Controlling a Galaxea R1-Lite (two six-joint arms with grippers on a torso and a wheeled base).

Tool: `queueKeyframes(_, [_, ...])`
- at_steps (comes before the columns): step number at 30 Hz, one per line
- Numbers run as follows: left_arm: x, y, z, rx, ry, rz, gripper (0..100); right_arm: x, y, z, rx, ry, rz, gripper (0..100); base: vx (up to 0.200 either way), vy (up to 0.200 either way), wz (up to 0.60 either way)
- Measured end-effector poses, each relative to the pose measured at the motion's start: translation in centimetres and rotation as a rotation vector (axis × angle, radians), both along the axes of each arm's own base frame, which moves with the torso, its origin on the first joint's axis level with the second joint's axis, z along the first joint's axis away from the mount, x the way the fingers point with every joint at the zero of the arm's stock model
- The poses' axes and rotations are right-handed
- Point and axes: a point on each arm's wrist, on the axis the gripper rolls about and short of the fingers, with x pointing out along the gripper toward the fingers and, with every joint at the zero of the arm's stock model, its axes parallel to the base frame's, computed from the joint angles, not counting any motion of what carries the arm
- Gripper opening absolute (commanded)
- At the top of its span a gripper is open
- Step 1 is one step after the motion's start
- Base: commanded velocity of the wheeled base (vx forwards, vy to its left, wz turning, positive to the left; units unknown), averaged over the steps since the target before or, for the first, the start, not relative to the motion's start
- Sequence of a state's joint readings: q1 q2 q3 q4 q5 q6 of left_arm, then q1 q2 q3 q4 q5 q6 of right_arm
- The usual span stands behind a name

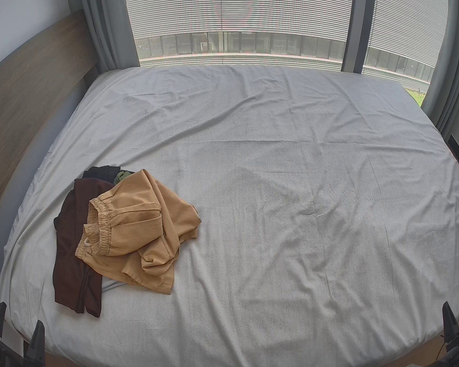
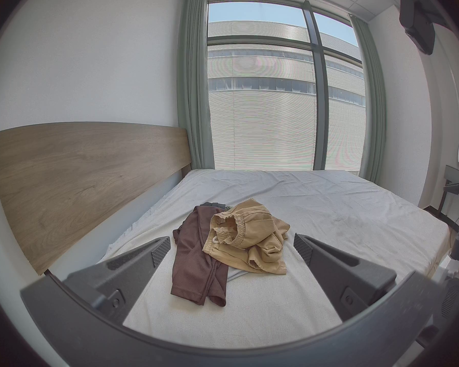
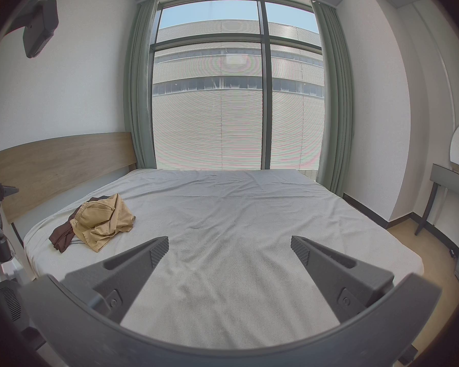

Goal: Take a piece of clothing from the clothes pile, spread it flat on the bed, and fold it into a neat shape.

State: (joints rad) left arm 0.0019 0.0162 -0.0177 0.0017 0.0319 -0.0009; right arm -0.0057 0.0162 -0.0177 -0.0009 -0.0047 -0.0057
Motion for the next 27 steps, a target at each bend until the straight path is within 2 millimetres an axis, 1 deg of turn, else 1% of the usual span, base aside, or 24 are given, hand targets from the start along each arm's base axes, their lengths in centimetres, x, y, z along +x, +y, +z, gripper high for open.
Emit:
queueKeyframes(21, [0.0,0.0,0.0,0.003,-0.004,-0.003,100,0.0,0.0,0.0,0.003,0.0,-0.003,100,0.0,0.0,0.0])
queueKeyframes(25, [-0.1,0.0,0.5,0.004,-0.042,-0.005,100,0.0,0.0,0.0,0.002,0.0,-0.003,100,0.0,0.0,0.0])
queueKeyframes(27, [-0.3,0.0,1.5,0.004,-0.078,-0.007,100,0.0,0.0,0.0,0.002,0.0,-0.003,100,0.0,0.0,0.0])
